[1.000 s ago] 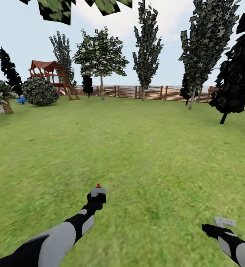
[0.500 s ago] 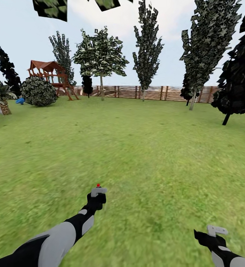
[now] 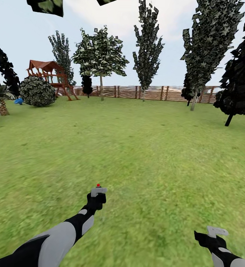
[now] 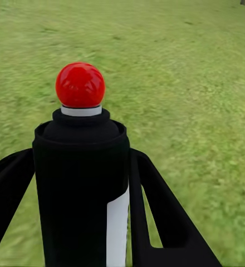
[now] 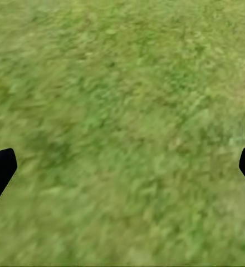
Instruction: In the garden, pick up the pesticide atomizer on the floor and spray pesticide onto both trees until each tree trunk is fully covered.
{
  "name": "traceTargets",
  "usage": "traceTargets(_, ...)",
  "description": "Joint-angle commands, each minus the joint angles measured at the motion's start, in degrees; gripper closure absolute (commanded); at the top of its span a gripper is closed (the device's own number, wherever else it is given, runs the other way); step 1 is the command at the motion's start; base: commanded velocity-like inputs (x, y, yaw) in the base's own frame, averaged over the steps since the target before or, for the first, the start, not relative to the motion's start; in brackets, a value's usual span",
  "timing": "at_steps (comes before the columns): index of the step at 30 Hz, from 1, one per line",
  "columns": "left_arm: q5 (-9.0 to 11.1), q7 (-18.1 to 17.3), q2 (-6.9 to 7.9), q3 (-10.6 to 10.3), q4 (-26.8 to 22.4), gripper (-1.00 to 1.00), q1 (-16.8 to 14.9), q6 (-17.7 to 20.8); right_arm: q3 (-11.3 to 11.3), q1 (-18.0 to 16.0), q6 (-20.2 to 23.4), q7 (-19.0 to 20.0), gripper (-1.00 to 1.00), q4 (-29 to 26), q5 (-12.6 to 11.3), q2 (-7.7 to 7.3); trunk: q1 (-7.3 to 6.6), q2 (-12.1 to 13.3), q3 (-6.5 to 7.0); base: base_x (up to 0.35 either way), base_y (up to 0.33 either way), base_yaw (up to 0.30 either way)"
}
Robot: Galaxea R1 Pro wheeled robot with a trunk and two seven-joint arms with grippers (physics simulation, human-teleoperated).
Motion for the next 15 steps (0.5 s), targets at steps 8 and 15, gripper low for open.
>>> traceTargets(8,0.0,0.0,-0.01,0.0,0.0,1.0,0.0,0.0,0.0,0.0,0.0,0.0,-1.0,0.0,0.0,0.16,0.0,0.0,0.0,0.35,0.0,0.0)
traceTargets(15,0.0,0.0,-0.01,0.0,0.0,1.0,0.0,0.0,0.0,0.0,0.0,-6.2,-1.0,0.0,-0.1,1.92,0.0,0.0,0.0,0.35,0.0,0.0)
